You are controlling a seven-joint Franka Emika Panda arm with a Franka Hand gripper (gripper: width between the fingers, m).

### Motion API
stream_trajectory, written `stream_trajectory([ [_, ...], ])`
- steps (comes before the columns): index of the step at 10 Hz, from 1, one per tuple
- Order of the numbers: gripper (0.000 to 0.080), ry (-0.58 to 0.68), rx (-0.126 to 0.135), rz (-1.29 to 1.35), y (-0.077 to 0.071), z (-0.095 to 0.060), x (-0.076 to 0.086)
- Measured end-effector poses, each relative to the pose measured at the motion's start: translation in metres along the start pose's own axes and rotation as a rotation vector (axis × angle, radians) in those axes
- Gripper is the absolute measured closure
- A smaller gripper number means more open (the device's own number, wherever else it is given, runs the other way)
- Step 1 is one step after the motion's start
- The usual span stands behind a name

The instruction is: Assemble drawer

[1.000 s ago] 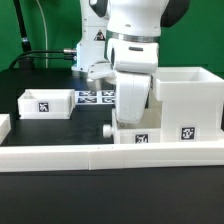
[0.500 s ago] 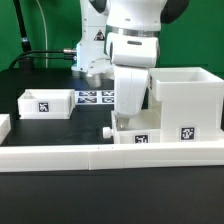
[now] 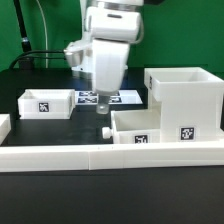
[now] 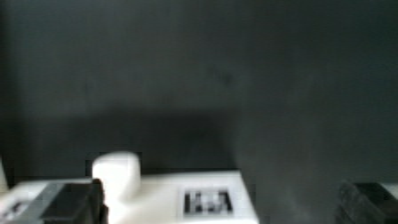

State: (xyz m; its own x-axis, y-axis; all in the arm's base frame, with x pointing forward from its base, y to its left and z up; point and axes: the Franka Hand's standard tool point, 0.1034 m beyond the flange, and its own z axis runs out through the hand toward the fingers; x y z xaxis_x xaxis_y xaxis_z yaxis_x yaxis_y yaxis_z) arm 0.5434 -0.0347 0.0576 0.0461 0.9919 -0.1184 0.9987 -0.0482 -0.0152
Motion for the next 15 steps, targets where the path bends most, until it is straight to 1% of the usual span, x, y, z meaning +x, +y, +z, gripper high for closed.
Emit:
stream_trajectory([
  [1,0.0151,0.0,0.009,0.001,-0.002,0.005,-0.012],
  [3,0.0151,0.003,0.011,-0.002,-0.003,0.006,-0.018],
  [4,0.0151,0.018,0.014,-0.043,-0.003,0.009,-0.021],
  [5,0.0151,0.063,0.023,-0.066,-0.001,0.019,-0.029],
  [7,0.0151,0.115,0.023,-0.073,0.006,0.025,-0.038],
  [9,0.0151,0.17,0.028,-0.054,0.002,0.03,-0.041],
  [10,0.0151,0.199,0.034,-0.026,0.0,0.033,-0.041],
  [13,0.0151,0.206,0.043,-0.016,-0.001,0.032,-0.013],
  [15,0.0151,0.202,0.058,-0.019,-0.001,0.03,0.003],
])
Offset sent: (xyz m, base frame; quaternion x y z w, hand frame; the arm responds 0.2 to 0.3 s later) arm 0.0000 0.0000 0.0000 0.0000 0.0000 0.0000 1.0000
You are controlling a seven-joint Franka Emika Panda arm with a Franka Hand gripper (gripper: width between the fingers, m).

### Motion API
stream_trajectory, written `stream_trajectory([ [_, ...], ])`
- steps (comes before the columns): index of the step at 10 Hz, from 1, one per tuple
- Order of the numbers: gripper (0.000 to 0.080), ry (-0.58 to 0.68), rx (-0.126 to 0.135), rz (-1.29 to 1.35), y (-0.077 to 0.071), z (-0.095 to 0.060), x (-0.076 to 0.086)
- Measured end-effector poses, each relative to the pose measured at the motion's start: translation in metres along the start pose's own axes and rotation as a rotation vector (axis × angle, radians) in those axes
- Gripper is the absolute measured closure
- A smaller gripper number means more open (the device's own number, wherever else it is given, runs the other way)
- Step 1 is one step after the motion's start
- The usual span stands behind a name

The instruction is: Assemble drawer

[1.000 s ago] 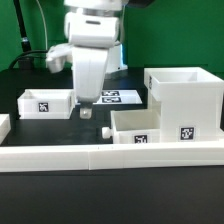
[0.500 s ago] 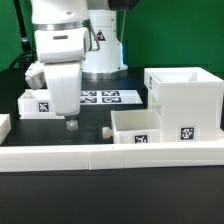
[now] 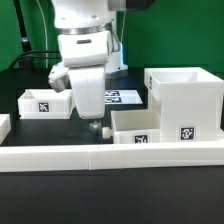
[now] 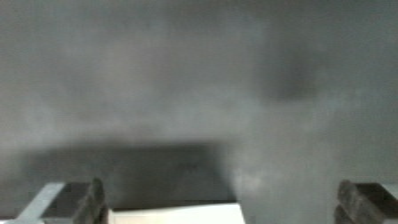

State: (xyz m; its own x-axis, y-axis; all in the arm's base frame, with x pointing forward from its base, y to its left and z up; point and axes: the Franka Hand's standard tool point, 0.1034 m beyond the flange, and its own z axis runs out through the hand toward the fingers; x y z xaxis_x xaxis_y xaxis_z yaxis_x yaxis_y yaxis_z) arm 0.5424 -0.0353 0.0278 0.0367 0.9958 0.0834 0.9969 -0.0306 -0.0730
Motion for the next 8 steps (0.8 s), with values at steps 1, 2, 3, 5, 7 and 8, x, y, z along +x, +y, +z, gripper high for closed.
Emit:
stream_trajectory([
  [1,0.0151,-0.002,-0.001,0.008,0.002,0.001,0.006],
  [2,0.0151,0.0,-0.001,0.034,0.004,0.001,0.014],
  [3,0.0151,0.003,-0.002,0.05,0.004,0.001,0.021],
  [5,0.0151,0.006,-0.002,0.083,0.005,0.002,0.033],
  [7,0.0151,0.012,-0.004,0.109,0.006,0.001,0.046],
  [8,0.0151,0.015,-0.007,0.114,0.008,0.0,0.051],
])
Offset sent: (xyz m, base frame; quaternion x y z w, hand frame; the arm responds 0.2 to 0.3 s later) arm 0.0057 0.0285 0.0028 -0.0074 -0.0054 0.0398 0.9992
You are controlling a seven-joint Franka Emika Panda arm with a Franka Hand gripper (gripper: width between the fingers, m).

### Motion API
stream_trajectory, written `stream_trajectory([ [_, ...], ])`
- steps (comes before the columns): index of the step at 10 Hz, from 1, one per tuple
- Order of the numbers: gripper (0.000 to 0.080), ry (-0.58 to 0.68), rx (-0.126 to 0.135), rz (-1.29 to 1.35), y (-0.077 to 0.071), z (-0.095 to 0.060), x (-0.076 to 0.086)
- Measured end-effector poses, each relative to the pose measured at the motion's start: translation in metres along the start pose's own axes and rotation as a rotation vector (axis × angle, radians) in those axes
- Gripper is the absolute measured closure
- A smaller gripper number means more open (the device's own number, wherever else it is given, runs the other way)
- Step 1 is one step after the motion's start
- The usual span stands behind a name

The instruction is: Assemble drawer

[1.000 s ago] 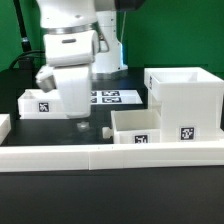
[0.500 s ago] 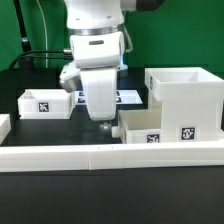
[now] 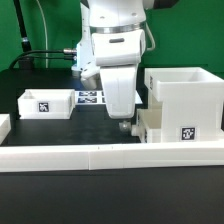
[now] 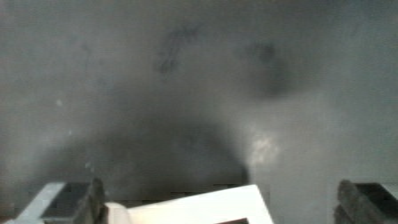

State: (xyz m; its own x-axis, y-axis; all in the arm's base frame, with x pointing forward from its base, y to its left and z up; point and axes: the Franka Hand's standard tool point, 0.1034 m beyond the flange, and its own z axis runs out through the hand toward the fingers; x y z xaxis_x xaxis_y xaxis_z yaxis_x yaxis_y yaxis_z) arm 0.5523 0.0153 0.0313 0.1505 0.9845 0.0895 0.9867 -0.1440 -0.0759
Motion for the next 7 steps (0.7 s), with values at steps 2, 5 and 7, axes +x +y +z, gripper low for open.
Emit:
stream_trajectory([
  [2,0.0151,0.004,0.0,0.015,0.002,0.002,0.006],
  [5,0.0151,0.008,-0.012,0.03,0.01,-0.001,0.012],
  [7,0.0151,0.002,-0.012,0.049,0.006,-0.006,-0.002],
])
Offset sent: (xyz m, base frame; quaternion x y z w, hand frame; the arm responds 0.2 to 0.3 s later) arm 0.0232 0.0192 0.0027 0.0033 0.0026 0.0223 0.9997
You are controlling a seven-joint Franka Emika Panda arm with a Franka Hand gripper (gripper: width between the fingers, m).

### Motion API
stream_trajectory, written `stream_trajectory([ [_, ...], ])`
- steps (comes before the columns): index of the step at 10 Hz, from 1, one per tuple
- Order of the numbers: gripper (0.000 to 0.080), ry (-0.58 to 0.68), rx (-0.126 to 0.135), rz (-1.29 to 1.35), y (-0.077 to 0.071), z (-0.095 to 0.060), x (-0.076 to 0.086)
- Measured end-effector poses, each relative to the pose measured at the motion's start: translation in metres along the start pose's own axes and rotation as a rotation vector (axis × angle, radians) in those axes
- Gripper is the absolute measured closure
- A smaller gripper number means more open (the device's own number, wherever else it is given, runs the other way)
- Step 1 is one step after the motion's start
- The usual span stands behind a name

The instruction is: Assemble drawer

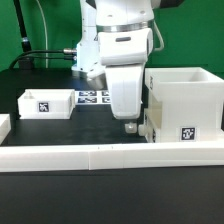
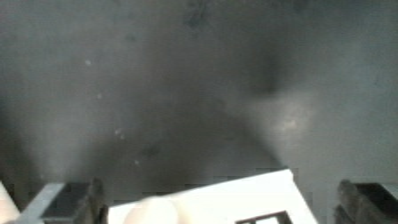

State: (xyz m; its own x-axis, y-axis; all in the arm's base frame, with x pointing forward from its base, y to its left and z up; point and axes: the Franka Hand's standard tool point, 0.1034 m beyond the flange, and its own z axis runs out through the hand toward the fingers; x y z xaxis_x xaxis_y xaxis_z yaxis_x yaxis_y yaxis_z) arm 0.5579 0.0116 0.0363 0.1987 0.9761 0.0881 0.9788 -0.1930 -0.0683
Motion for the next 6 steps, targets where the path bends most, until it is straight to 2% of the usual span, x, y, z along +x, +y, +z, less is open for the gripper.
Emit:
stream_trajectory([
  [2,0.0151,-0.012,0.0,0.032,-0.017,-0.011,-0.023],
  [3,0.0151,-0.015,-0.012,0.045,-0.024,-0.017,-0.032],
  [4,0.0151,-0.018,-0.024,0.055,-0.033,-0.021,-0.04],
  [6,0.0151,-0.024,-0.029,0.07,-0.049,-0.028,-0.051],
])
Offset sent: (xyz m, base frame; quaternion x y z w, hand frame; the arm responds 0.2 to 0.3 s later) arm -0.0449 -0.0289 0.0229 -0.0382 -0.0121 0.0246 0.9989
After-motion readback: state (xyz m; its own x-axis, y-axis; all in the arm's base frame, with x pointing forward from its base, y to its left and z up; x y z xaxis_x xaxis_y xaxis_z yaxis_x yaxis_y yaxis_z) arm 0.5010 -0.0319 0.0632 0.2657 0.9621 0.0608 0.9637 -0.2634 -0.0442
